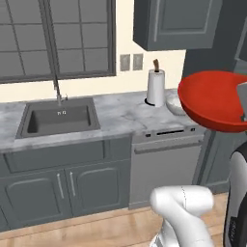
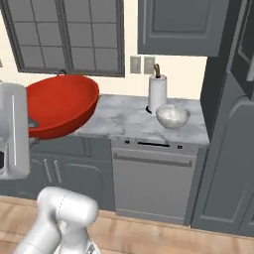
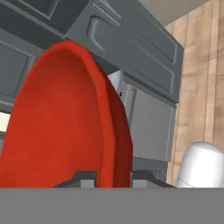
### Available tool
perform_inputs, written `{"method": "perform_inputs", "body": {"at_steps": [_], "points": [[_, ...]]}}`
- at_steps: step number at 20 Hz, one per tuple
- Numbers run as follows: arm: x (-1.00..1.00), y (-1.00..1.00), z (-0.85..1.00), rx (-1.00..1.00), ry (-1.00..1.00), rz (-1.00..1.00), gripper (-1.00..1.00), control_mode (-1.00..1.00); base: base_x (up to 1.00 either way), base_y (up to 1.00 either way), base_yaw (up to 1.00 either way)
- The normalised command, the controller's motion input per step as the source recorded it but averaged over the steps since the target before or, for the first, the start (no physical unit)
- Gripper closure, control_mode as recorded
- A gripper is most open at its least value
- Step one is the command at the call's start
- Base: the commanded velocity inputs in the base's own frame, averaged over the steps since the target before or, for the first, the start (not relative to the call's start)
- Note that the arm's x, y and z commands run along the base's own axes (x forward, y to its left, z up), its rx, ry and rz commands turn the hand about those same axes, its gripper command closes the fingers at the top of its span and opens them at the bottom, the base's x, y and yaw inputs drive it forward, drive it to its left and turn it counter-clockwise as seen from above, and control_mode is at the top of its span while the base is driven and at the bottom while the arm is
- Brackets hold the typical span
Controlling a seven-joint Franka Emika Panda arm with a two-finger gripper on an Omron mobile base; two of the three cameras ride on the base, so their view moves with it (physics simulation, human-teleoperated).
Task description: Open the cabinet. Pick the bowls from the counter and place them in the cabinet. Then close the cabinet.
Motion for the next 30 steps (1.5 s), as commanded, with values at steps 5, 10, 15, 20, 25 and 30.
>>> {"method": "perform_inputs", "body": {"at_steps": [5, 10, 15, 20, 25, 30], "points": [[0.00, 0.00, 0.00, 0.00, 0.00, 0.00, 1.00, 1.00, -1.00, -0.47, -0.09], [0.00, 0.00, 0.00, 0.00, 0.00, 0.00, 1.00, 1.00, -0.96, -1.00, 0.00], [0.00, 0.00, 0.00, 0.00, 0.00, 0.00, 1.00, 1.00, -0.87, -1.00, 0.00], [0.00, 0.00, 0.00, 0.00, 0.00, 0.00, 1.00, 1.00, -0.46, -1.00, 0.00], [0.00, 0.00, 0.00, 0.00, 0.00, 0.00, 1.00, 1.00, 0.52, -1.00, 0.03], [0.00, 0.00, 0.00, 0.00, 0.00, 0.00, 1.00, 1.00, 0.83, -1.00, 0.10]]}}
